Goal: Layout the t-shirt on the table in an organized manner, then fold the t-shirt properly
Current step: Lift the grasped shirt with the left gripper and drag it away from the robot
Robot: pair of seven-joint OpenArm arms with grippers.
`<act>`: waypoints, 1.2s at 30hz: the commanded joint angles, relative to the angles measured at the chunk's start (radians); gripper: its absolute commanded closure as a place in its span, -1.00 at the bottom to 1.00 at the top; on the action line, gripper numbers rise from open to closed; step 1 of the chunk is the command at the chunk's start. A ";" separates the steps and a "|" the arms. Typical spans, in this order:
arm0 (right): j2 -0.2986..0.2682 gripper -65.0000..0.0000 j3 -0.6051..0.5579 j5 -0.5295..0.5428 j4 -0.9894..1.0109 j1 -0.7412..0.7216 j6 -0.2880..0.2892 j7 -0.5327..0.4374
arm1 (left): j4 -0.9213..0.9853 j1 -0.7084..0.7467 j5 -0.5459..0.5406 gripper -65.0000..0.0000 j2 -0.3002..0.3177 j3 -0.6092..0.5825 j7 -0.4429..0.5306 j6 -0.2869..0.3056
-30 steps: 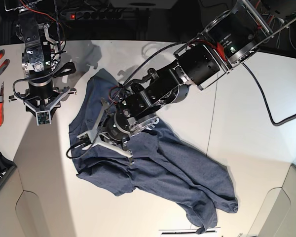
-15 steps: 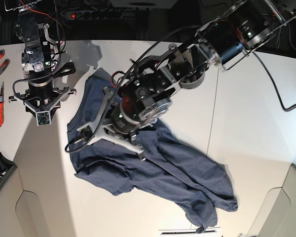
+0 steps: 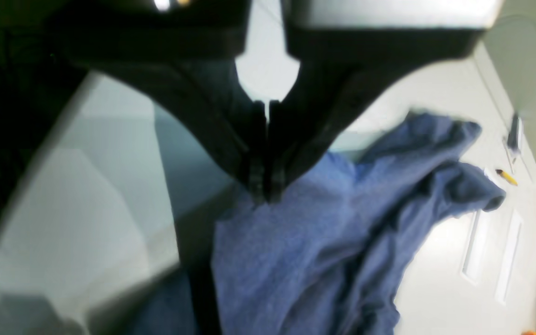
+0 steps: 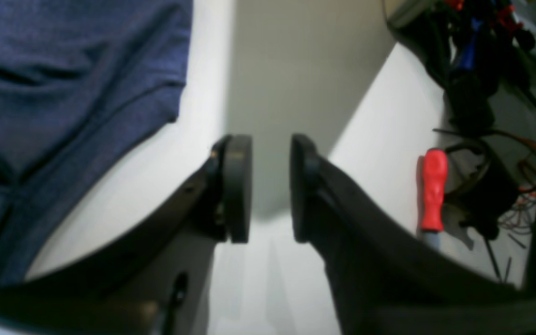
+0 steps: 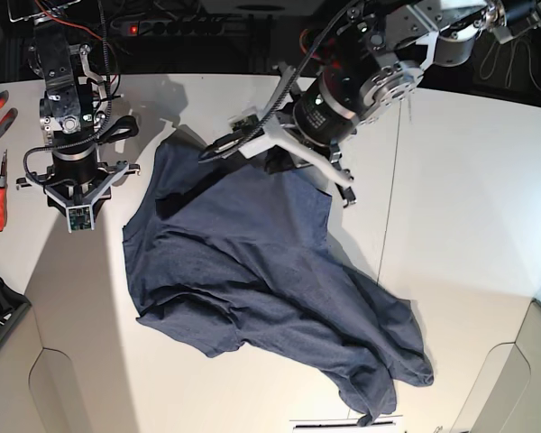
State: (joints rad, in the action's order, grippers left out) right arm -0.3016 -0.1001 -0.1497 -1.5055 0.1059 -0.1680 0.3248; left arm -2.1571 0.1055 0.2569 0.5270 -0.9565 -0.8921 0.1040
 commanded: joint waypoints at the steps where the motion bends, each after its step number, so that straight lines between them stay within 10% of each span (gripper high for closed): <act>1: -0.009 0.56 0.005 -0.007 -0.016 -0.011 -0.006 -0.022 | -0.037 0.020 0.023 1.00 0.020 0.002 0.004 -0.007; 13: -0.008 0.56 0.005 -0.007 -0.016 -0.011 0.017 -0.022 | -0.052 0.250 0.130 1.00 0.144 0.002 -0.086 -0.033; 36: -0.008 0.55 0.005 -0.007 -0.016 -0.011 0.016 -0.022 | -0.052 0.347 0.534 0.92 0.144 0.002 -0.175 -0.153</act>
State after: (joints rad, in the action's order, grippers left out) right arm -0.3016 -0.1005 -0.1501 -1.5059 0.1051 -0.1459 0.3233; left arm -2.1883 0.4511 0.7662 0.6647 -0.9554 -1.0676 -0.0380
